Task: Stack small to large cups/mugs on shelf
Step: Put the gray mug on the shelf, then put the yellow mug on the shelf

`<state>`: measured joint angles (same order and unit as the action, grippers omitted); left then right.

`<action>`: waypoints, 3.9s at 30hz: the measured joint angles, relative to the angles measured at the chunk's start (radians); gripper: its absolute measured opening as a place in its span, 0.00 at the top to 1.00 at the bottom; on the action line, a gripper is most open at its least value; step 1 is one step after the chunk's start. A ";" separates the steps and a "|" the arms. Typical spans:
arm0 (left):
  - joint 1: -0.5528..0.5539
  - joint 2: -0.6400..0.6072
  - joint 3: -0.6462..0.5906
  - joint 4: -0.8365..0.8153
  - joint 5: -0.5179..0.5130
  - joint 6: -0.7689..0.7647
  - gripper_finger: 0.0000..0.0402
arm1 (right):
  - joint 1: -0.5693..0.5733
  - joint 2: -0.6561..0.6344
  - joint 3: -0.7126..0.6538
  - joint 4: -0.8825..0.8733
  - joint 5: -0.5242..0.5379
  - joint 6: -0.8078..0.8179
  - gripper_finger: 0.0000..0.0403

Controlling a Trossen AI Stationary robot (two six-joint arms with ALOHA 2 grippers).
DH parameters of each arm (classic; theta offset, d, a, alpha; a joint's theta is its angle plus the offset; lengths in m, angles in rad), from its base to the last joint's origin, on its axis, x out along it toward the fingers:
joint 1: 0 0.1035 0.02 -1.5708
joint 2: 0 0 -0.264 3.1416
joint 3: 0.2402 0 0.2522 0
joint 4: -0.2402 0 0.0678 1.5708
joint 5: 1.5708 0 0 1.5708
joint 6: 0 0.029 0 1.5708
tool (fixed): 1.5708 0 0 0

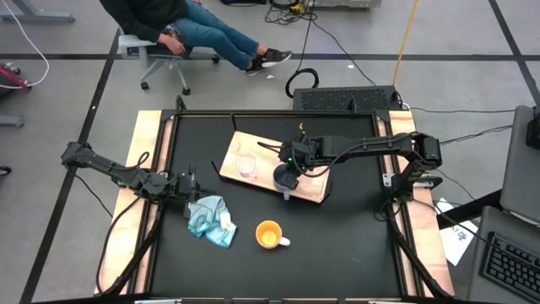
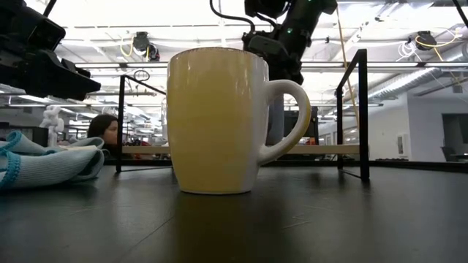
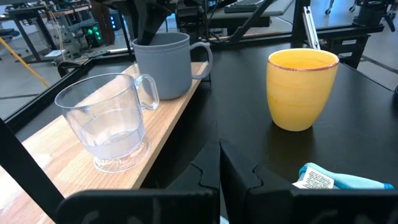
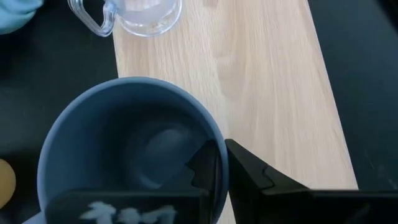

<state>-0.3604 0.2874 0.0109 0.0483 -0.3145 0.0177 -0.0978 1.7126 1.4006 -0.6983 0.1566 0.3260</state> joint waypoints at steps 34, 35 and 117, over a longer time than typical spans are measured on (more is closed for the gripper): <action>-0.001 0.000 0.000 0.000 0.003 -0.004 0.99 | -0.025 -0.001 0.000 0.043 -0.008 -0.028 0.74; -0.001 0.000 0.000 0.000 0.003 -0.004 0.99 | -0.025 -0.001 0.000 0.043 -0.022 -0.032 0.74; 0.000 0.095 -0.001 0.188 0.113 0.014 0.99 | 0.471 -0.908 -1.365 1.658 0.139 -0.399 1.00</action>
<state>-0.3603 0.3826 0.0101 0.2367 -0.2012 0.0316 0.3729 0.8047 0.0352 0.9592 0.2957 -0.0734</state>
